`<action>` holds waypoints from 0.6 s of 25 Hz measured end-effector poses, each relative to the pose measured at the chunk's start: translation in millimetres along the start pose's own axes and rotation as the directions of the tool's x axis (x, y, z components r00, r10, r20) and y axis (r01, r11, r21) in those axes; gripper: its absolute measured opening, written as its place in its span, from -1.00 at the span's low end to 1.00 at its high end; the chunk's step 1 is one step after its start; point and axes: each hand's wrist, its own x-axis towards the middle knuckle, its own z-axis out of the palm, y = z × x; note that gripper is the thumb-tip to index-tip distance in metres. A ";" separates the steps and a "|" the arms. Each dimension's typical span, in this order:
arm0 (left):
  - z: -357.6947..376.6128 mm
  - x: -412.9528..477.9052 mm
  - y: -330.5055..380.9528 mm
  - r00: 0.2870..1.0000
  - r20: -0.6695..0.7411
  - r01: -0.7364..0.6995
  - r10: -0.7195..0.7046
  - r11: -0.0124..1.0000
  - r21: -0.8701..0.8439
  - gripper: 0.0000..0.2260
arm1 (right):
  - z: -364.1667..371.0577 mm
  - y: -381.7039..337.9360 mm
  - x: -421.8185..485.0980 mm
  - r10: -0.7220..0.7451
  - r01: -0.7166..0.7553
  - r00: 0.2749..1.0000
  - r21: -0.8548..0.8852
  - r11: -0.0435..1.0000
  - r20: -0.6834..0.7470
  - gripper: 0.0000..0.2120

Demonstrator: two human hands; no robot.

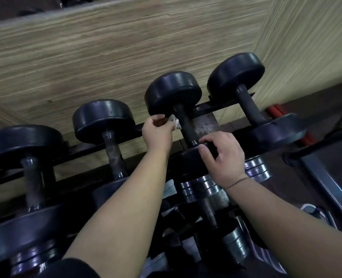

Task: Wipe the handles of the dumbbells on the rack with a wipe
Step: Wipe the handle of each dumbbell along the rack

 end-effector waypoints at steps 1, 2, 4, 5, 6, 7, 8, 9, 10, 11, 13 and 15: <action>1.0 -2.5 -4.1 1.000 -0.013 -0.002 0.002 1.000 0.002 -0.85 | 0.2 0.3 -0.3 -0.006 0.006 1.000 0.008 1.000 -0.015 -0.72; 0.8 -4.6 -9.4 1.000 -0.003 -0.009 0.009 0.999 0.048 -0.93 | 1.0 1.1 -0.7 -0.012 0.012 1.000 0.017 1.000 -0.026 -0.72; -2.3 -9.7 -14.3 0.997 0.064 -0.045 0.036 0.989 0.141 -0.93 | 1.9 1.3 -1.2 -0.036 0.038 0.998 0.030 0.999 -0.044 -0.73; -3.8 -8.8 -17.1 0.992 0.112 -0.073 0.054 0.983 0.166 -0.90 | 2.5 1.8 -1.4 -0.048 0.049 0.997 0.031 0.998 -0.055 -0.73; -4.5 -7.2 -17.5 0.984 0.157 -0.108 0.079 0.978 0.181 -0.87 | 3.2 2.3 -1.5 -0.056 0.059 0.996 0.030 0.998 -0.067 -0.74; -4.4 -6.1 -15.9 0.976 0.186 -0.147 0.111 0.971 0.191 -0.85 | 3.3 2.8 -1.7 -0.061 0.063 0.995 0.028 0.998 -0.081 -0.74; -2.4 -4.9 -12.7 0.973 0.186 -0.173 0.137 0.965 0.194 -0.84 | 3.1 3.2 -1.9 -0.064 0.066 0.993 0.025 0.997 -0.095 -0.74; 0.4 -2.9 -8.2 0.975 0.164 -0.183 0.153 0.965 0.187 -0.84 | 3.7 3.6 -1.9 -0.070 0.072 0.992 0.023 0.997 -0.106 -0.74; 3.1 -0.8 -2.7 0.977 0.139 -0.184 0.162 0.969 0.166 -0.82 | 4.4 3.9 -1.8 -0.077 0.079 0.991 0.020 0.997 -0.111 -0.73; 6.0 2.5 2.3 0.978 0.120 -0.186 0.170 0.973 0.139 -0.79 | 4.9 4.2 -1.7 -0.084 0.086 0.990 0.018 0.996 -0.113 -0.73; 9.5 9.9 5.5 0.978 0.097 -0.196 0.184 0.971 0.137 -0.76 | 7.0 4.7 -2.2 -0.090 0.092 0.990 0.018 0.996 -0.112 -0.73; 11.0 13.7 3.3 0.977 0.086 -0.208 0.195 0.961 0.182 -0.80 | 8.3 5.2 -2.3 -0.089 0.092 0.988 0.018 0.996 -0.126 -0.73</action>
